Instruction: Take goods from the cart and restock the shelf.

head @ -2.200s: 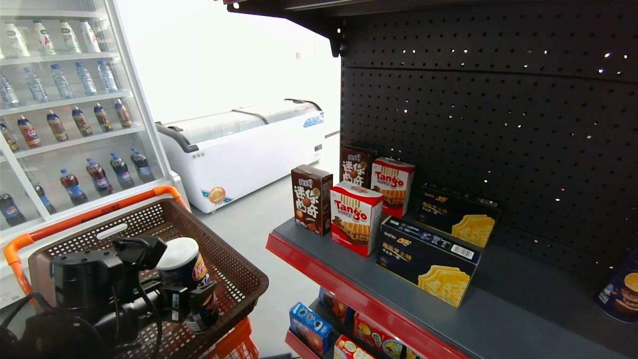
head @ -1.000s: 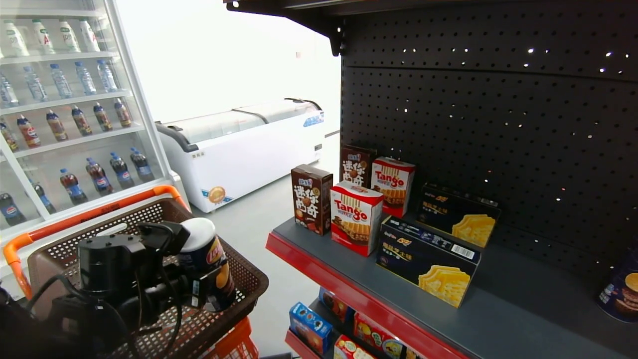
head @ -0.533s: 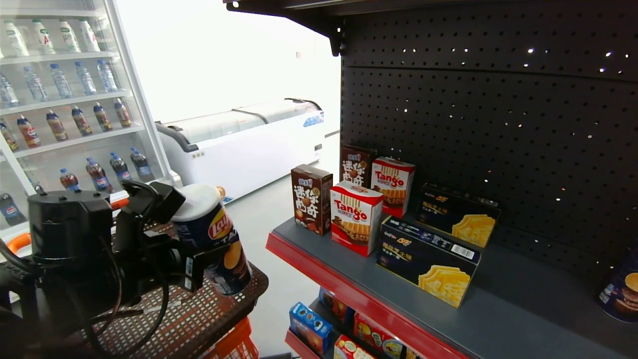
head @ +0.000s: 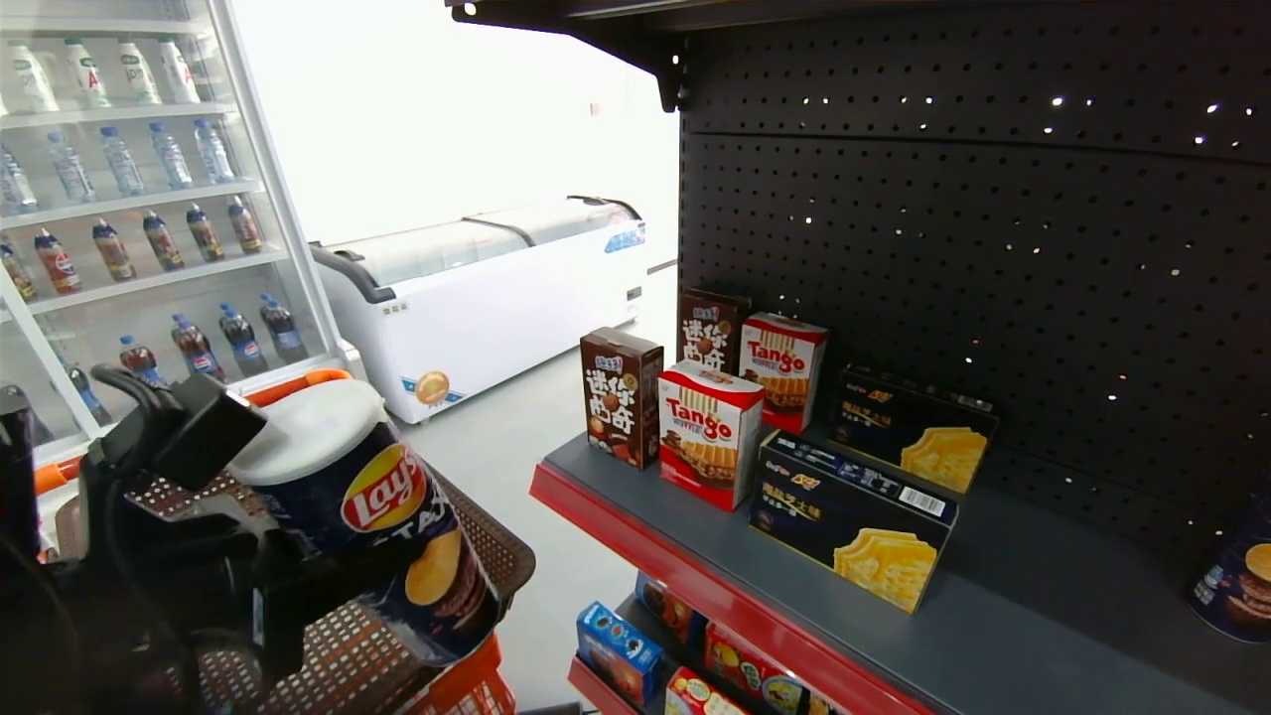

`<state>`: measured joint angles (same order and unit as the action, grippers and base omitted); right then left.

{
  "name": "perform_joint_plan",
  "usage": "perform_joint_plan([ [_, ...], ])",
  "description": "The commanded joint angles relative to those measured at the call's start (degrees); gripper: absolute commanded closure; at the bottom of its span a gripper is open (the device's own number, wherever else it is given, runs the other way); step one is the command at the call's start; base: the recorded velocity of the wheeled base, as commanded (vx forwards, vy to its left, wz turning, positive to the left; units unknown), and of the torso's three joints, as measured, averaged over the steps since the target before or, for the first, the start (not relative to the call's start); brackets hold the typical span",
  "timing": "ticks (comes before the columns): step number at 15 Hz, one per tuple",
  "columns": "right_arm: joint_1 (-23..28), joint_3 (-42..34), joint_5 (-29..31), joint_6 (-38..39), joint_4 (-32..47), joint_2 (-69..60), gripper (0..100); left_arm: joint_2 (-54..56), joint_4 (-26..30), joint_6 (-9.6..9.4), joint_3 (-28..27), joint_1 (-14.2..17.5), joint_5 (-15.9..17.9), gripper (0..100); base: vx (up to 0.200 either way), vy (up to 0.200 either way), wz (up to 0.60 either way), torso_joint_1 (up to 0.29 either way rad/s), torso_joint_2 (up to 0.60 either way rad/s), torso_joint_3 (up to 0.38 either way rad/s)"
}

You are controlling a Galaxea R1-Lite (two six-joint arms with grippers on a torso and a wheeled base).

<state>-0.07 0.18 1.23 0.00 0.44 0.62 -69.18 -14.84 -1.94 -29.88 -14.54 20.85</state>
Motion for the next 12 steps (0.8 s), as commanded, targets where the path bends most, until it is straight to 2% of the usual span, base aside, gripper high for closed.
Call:
perform_joint_plan([
  [1, 0.0, 0.0, 0.0, 0.0, 0.0, 0.1, 0, 5.5, 0.7, 0.0, -0.3, -0.2, 1.6, 100, 0.0, 0.0, 0.0, 0.0, 0.0, 0.0],
  [2, 0.0, 0.0, 0.0, 0.0, 0.0, 0.1, 0, 5.5, 0.8, -0.61, -2.0, -1.7, 1.7, 100, 0.0, 0.0, 0.0, 0.0, 0.0, 0.0],
  [5, 0.0, 0.0, 0.0, 0.0, 0.0, 0.1, 0, 5.6, 1.0, -0.61, -3.5, -3.1, 3.1, 100, 0.0, 0.0, 0.0, 0.0, 0.0, 0.0],
  [8, 0.0, 0.0, 0.0, 0.0, 0.0, 0.1, 0, 6.6, 7.7, -0.61, -5.2, -3.2, 7.3, 100, 0.0, 0.0, 0.0, 0.0, 0.0, 0.0],
  [12, 0.0, 0.0, 0.0, 0.0, 0.0, 0.1, 0, 6.8, 8.5, -0.61, -5.6, -4.4, 7.7, 100, 0.0, 0.0, 0.0, 0.0, 0.0, 0.0],
])
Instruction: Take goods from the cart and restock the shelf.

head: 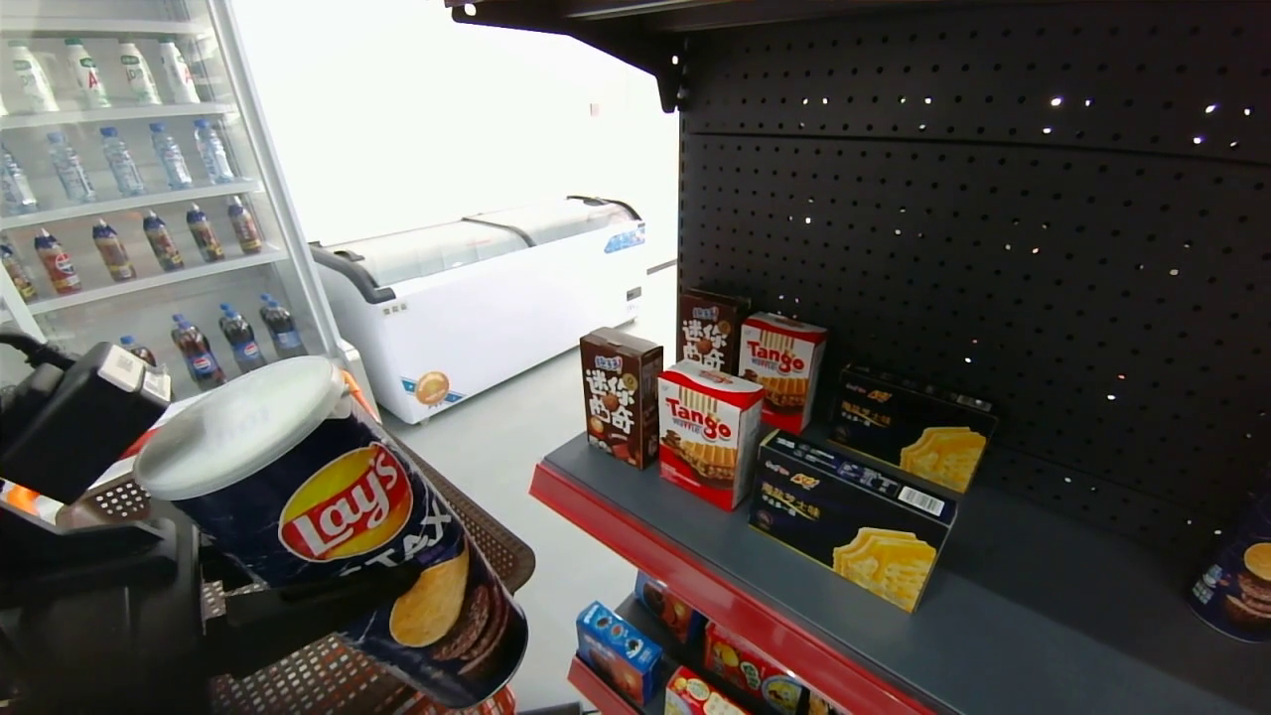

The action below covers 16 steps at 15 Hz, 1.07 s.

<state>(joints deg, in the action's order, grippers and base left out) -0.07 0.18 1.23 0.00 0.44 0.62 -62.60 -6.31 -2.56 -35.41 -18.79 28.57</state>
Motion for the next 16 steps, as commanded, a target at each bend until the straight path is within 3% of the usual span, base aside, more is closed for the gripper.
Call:
perform_joint_plan([
  [1, 0.0, 0.0, 0.0, 0.0, 0.0, 0.1, 0, 0.5, 0.0, 0.01, 0.1, 0.2, 0.0, 100, 0.0, 0.0, 0.0, 0.0, 0.0, 0.0],
  [7, 0.0, 0.0, 0.0, 0.0, 0.0, 0.1, 0, 2.1, 4.1, 0.1, 0.0, -0.6, 0.6, 100, 0.0, 0.0, 0.0, 0.0, 0.0, 0.0],
  [10, 0.0, 0.0, 0.0, 0.0, 0.0, 0.1, 0, 2.1, 4.9, 0.1, -0.1, -0.2, 3.0, 100, 0.0, 0.0, 0.0, 0.0, 0.0, 0.0],
  [16, 0.0, 0.0, 0.0, 0.0, 0.0, 0.1, 0, 2.1, 5.8, 0.1, -0.3, -1.4, 3.2, 100, 0.0, 0.0, 0.0, 0.0, 0.0, 0.0],
])
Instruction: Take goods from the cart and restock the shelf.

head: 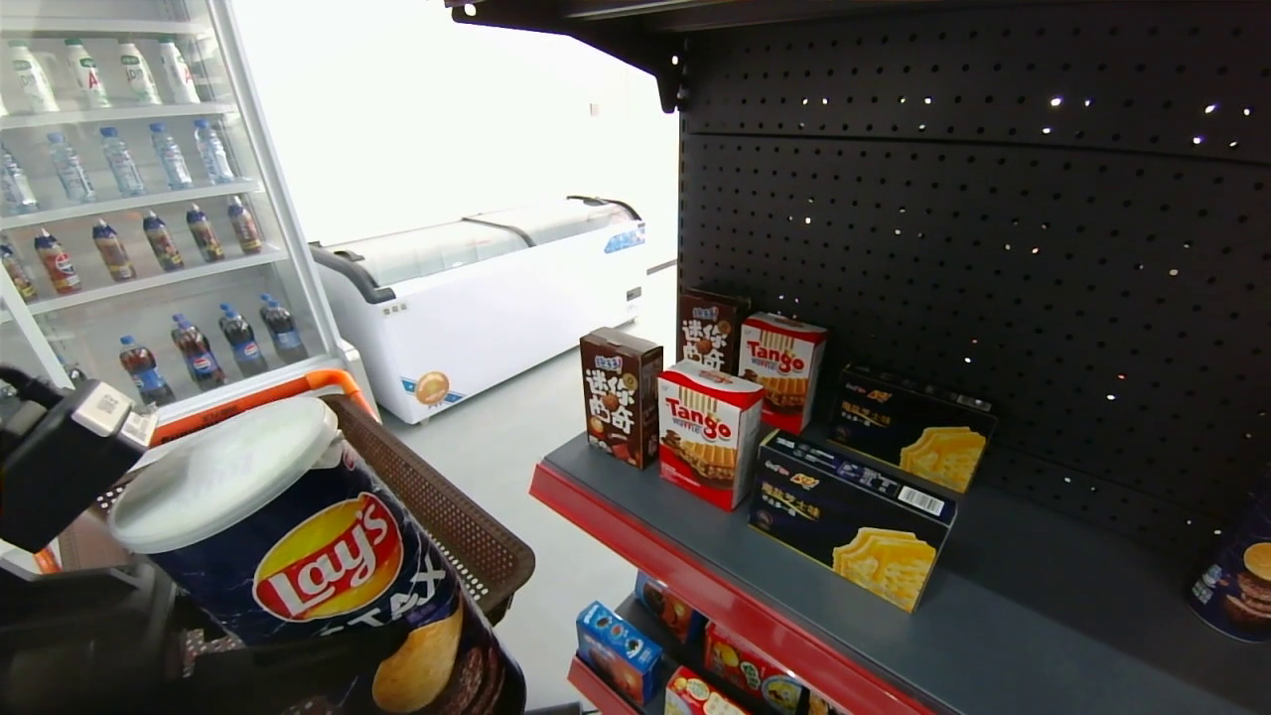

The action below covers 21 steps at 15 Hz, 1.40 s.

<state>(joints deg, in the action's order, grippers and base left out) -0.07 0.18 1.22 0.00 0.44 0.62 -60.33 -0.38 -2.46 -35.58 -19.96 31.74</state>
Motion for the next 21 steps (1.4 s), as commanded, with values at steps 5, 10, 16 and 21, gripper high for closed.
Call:
perform_joint_plan([
  [5, 0.0, 0.0, 0.0, 0.0, 0.0, 0.1, 0, 0.5, 0.9, 0.0, 0.6, -1.8, 0.0, 100, 0.0, 0.0, 0.0, 0.0, 0.0, 0.0],
  [10, 0.0, 0.0, 0.0, 0.0, 0.0, 0.1, 0, 0.6, 0.9, 0.0, 1.2, -3.0, 0.0, 100, 0.0, 0.0, 0.0, 0.0, 0.0, 0.0],
  [16, 0.0, 0.0, 0.0, 0.0, 0.0, 0.1, 0, 1.4, 0.9, 0.09, 1.7, -3.3, -0.1, 100, 0.0, 0.0, -0.5, 0.0, 0.0, 0.005],
  [21, 0.0, 0.0, 0.0, 0.0, 0.0, 0.1, 0, 1.4, 0.9, 0.09, 1.8, -4.9, -0.2, 100, 0.0, 0.0, -0.6, 0.003, 0.0, 0.0],
])
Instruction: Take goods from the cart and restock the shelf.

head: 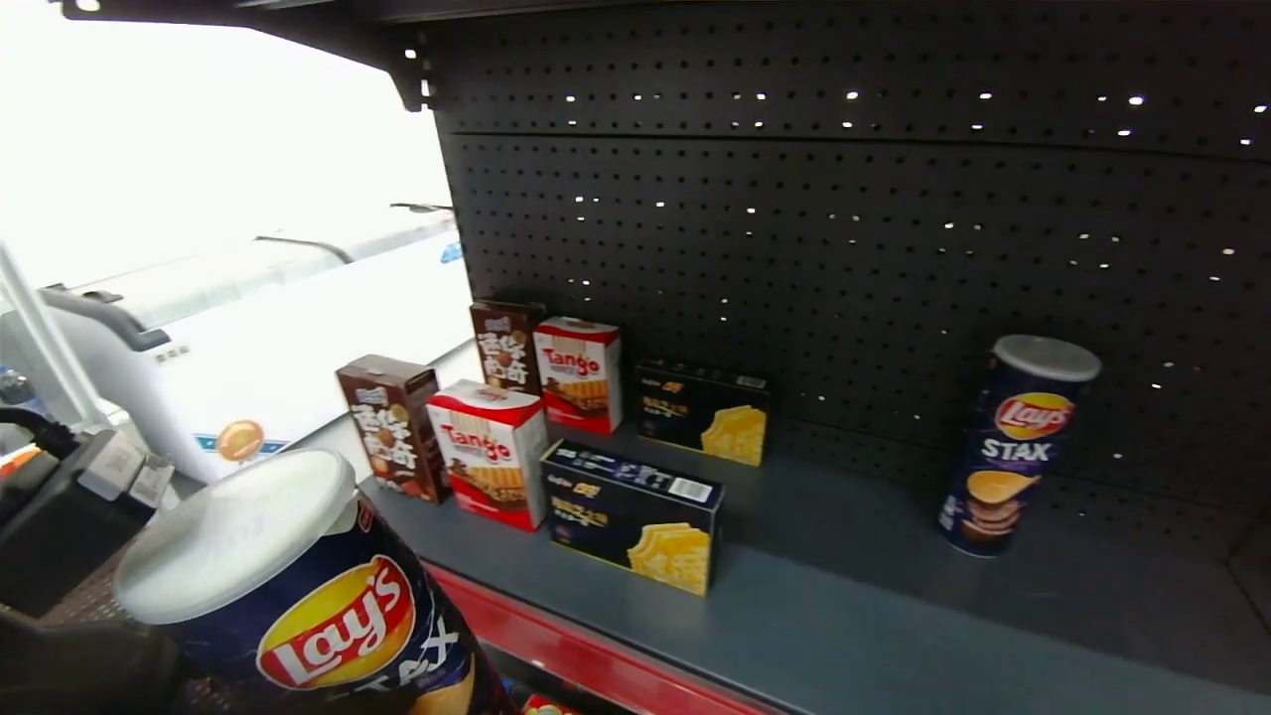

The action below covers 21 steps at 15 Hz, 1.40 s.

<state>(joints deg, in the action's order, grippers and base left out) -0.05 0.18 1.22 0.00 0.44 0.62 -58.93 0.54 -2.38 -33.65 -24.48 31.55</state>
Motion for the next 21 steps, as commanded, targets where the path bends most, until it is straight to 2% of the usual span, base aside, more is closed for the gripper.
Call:
perform_joint_plan([
  [1, 0.0, 0.0, 0.0, 0.0, 0.0, 0.1, 0, 0.2, 0.0, 0.0, -0.5, -1.7, 0.0, 100, 0.0, 0.0, -0.6, 0.002, 0.01, 0.002],
  [3, 0.0, 0.0, 0.0, 0.0, 0.0, 0.1, 0, 1.5, 0.0, 0.0, -0.8, -3.6, -0.1, 100, 0.0, 0.0, -0.6, -0.005, 0.0, 0.002],
  [8, 0.0, 0.0, 0.0, 0.0, 0.0, 0.1, 0, 1.6, 0.0, 0.0, -0.4, -3.8, -0.2, 100, 0.0, 0.0, -0.6, 0.0, 0.0, 0.003],
  [21, 0.0, 0.0, -0.1, 0.0, 0.0, 0.1, 0, 2.4, 0.0, 0.18, 1.0, -2.9, -0.6, 100, 0.0, 0.0, 0.0, 0.0, 0.0, 0.0],
])
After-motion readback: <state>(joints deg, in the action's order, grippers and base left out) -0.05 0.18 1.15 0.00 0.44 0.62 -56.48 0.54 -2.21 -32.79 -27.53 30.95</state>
